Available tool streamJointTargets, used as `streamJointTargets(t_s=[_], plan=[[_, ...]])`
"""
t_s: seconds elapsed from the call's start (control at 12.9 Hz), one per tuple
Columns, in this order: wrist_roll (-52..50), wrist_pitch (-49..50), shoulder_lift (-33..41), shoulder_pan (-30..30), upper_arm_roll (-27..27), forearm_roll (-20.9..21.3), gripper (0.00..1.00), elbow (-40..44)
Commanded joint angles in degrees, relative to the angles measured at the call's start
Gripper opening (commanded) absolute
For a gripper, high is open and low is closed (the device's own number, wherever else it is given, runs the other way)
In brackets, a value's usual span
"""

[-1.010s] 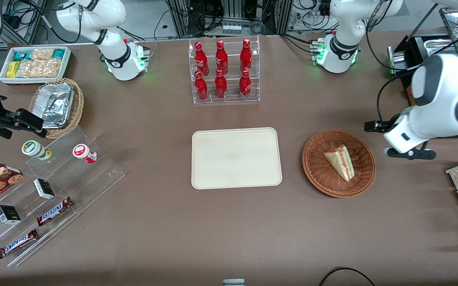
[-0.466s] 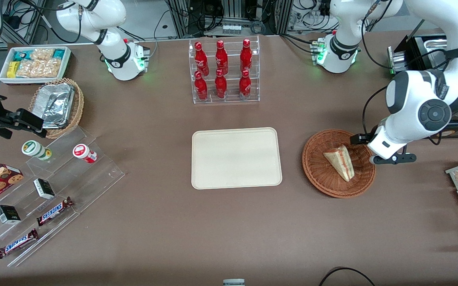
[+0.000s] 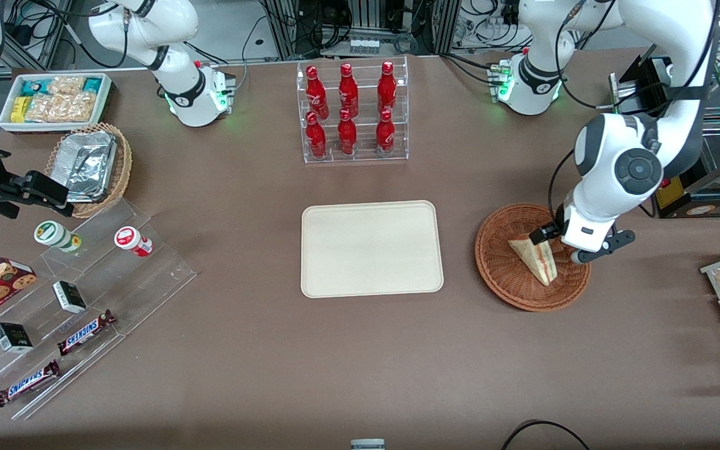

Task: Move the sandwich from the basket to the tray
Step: 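Move the left gripper down over the sandwich in the wicker basket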

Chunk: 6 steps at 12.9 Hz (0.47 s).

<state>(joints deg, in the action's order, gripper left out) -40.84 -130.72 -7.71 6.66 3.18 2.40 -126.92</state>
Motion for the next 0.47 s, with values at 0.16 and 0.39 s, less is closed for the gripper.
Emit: streamJointTargets(t_s=[0.16,0.39], plan=[[-10.57,-4.1,-2.65,1.78,-0.28,0.33,1.0,-1.05],[-10.92,-5.24,-4.67,1.52,-0.28,0.24,1.0,-1.05]])
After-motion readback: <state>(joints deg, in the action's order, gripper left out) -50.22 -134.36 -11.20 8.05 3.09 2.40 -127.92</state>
